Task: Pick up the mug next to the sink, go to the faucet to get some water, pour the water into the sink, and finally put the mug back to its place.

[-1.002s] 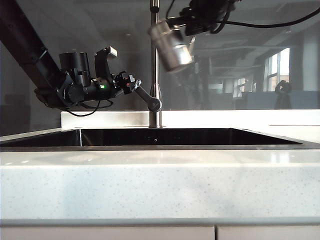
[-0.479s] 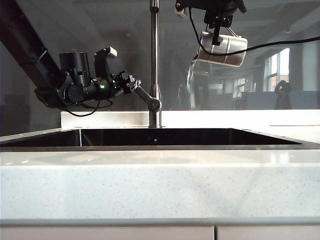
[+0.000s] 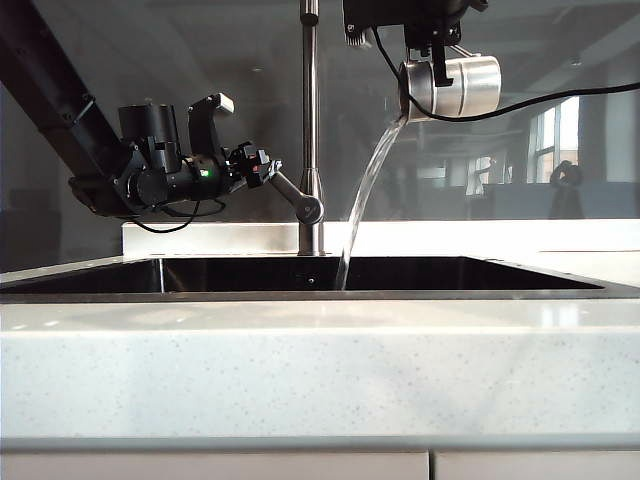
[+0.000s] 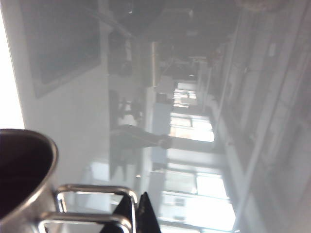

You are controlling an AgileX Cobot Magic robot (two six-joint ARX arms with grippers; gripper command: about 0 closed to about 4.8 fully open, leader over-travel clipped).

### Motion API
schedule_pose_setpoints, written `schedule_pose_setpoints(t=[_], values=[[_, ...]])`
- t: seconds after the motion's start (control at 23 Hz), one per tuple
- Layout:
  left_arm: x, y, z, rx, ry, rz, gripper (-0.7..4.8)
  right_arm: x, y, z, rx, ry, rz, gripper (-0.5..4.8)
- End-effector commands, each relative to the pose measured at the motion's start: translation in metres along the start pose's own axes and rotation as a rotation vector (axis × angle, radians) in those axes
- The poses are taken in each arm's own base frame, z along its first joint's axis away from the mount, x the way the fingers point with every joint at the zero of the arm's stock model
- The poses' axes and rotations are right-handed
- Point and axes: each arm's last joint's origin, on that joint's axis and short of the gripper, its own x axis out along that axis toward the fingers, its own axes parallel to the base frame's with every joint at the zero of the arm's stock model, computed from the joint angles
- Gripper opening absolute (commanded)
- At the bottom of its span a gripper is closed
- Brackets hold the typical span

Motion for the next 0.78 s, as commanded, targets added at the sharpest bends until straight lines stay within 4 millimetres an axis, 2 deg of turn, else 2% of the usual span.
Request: schedule_pose_setpoints(t=[0.04,0.48,0.78], values=[[-0.0038,0.0096,-0.0022,-0.004,0.023,0.093,2.1,-0.0068,-0.0138,0.002,-0.084,-0.005,-0.062,-0.08],[-0.0038,0.0096,-0.0022,-0.004,0.023,0.093,2.1,-0.0081,-0.0132,0.0048,-0.203,-0.013,-0.055,-0.08],[-0.0038,0.0096,-0.0022,-0.004,0.023,0.093,2.1,-0.0088,-0.0134,0.0059,-0.202,-0.016,-0.056,-0.08]])
